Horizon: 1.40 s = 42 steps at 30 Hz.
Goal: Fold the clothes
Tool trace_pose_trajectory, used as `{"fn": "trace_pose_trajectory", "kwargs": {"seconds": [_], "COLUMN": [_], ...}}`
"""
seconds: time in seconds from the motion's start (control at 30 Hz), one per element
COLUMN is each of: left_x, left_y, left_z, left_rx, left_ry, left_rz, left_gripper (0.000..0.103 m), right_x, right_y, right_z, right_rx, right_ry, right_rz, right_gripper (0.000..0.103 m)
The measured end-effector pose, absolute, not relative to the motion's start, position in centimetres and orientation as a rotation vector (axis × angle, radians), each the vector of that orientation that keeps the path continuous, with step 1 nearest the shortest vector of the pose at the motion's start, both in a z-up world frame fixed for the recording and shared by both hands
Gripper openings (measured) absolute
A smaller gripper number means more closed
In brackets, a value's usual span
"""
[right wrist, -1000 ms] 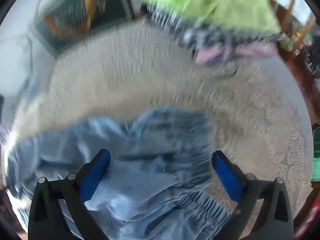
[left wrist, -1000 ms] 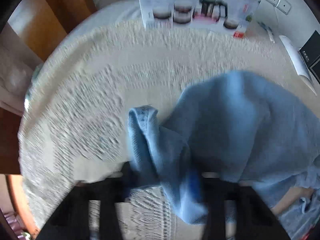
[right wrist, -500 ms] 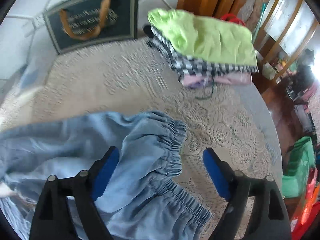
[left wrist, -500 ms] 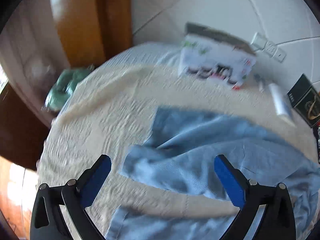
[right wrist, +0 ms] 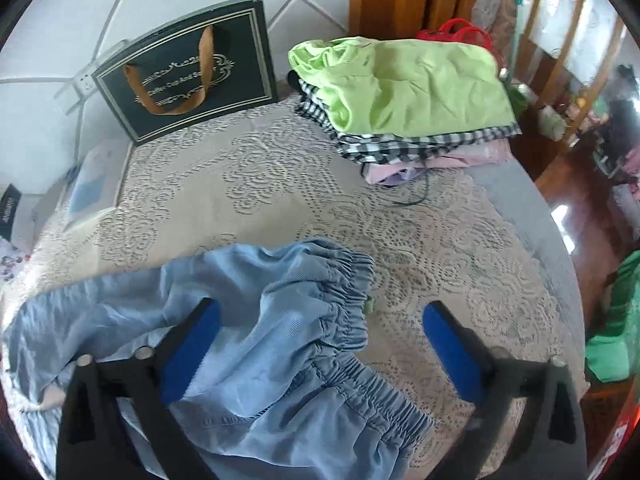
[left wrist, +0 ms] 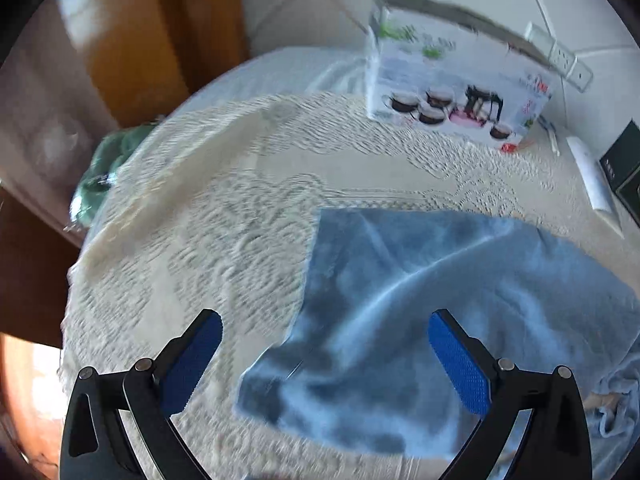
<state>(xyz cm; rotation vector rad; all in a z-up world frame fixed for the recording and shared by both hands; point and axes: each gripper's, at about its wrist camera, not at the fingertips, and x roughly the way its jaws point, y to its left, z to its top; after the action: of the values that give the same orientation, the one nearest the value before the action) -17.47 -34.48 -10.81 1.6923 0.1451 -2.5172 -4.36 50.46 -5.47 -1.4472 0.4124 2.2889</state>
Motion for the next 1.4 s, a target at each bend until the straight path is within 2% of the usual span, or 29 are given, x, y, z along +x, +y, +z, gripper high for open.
{"fn": "trace_pose_trajectory", "kwargs": {"seconds": [0.3,0.47,0.8,0.87,0.9,0.97,1.0,1.03,1.07,1.1,1.23,1.4], "left_x": [-22.9,-25.1,-25.7,-25.6,-25.5,-25.2,-25.1,-25.1,-25.1,-25.0,-23.5,-17.8], "left_y": [-32.1,-31.5,-32.0,-31.8,-31.7,-31.0,-30.5,-30.1,-29.6,-29.4,-30.6,-34.1], "left_z": [-12.3,-13.3,-16.1,-16.2,-16.3,-15.8,-15.7,-15.7,-15.6,-15.4,-12.6,-5.1], "left_rx": [1.87,1.907,1.923,1.922,1.922,1.912,1.904,1.895,1.886,1.867,1.708,1.473], "left_ry": [0.146,0.066,0.137,0.147,0.152,0.147,0.129,0.101,0.072,0.054,0.072,0.123], "left_rz": [-2.479,-2.428,-2.36,-2.352,-2.349,-2.363,-2.367,-2.366,-2.366,-2.369,-2.448,-2.61], "left_gripper": [0.103,0.103,0.103,0.1,0.092,0.065,0.028,0.009,0.009,0.009,0.008,0.008], "right_x": [-8.2,-9.0,-10.3,-10.5,-10.6,-10.7,-10.8,-11.0,-11.2,-11.4,-10.9,-4.4], "right_y": [53.6,54.6,54.1,54.0,53.9,53.8,53.5,53.0,52.5,51.8,49.8,49.5], "right_z": [-9.7,-11.7,-13.8,-14.4,-14.7,-15.5,-15.7,-15.7,-15.3,-14.5,-10.2,-4.2], "right_rx": [-1.601,-1.624,-1.667,-1.677,-1.683,-1.707,-1.723,-1.729,-1.724,-1.704,-1.593,-1.363], "right_ry": [0.531,0.638,0.582,0.571,0.562,0.548,0.524,0.477,0.446,0.427,0.337,0.393], "right_rz": [2.111,2.068,2.064,2.061,2.058,2.045,2.046,2.057,2.09,2.138,2.333,2.689], "right_gripper": [0.103,0.103,0.103,0.103,0.103,0.103,0.089,0.079,0.046,0.034,0.031,0.031]}}
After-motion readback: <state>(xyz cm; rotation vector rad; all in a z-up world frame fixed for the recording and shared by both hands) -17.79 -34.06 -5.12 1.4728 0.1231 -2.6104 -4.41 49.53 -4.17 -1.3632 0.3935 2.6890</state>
